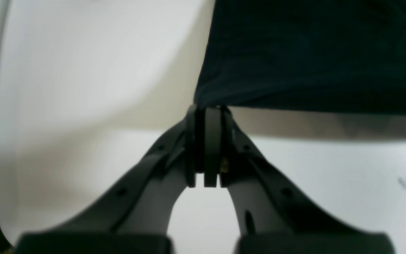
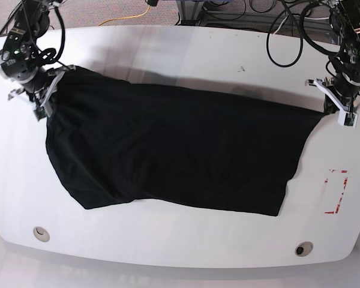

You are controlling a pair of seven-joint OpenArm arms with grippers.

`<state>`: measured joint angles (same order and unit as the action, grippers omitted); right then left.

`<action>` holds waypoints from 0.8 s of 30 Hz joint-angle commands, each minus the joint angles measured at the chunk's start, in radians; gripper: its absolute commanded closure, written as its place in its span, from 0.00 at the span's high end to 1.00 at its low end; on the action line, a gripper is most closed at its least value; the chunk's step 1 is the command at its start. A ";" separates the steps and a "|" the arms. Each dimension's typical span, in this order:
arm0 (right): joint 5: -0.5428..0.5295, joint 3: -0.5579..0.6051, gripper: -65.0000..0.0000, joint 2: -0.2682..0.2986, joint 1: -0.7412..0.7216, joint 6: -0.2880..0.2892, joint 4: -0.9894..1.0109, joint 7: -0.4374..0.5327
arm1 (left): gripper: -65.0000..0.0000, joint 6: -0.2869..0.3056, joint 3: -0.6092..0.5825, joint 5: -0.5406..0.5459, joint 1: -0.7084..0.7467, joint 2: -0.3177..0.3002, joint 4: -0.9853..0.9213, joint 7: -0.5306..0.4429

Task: Layout the t-shirt on the table in an organized manner, then fold the t-shirt properly
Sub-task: 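Drag the shirt back across the table with both grippers to flatten it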

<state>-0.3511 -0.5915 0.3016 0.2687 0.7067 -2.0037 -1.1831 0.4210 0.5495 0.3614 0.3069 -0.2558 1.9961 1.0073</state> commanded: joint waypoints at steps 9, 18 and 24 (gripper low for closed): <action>0.022 -0.009 0.02 -0.031 0.103 -0.009 -0.018 0.002 | 0.00 -0.014 0.040 -0.015 0.110 -0.017 0.015 -0.020; 0.013 -0.009 0.02 -0.032 0.195 -0.009 -0.022 0.002 | 0.00 -0.014 0.057 -0.015 0.189 -0.017 0.016 -0.020; 0.013 -0.011 0.02 -0.031 0.248 -0.009 -0.022 0.002 | 0.00 -0.014 0.097 -0.015 0.206 -0.017 0.015 -0.020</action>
<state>-0.3618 -0.5911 0.2546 0.4995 0.7036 -2.0068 -1.1797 0.4248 0.6193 0.3714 0.5106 -0.2523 1.9953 1.0035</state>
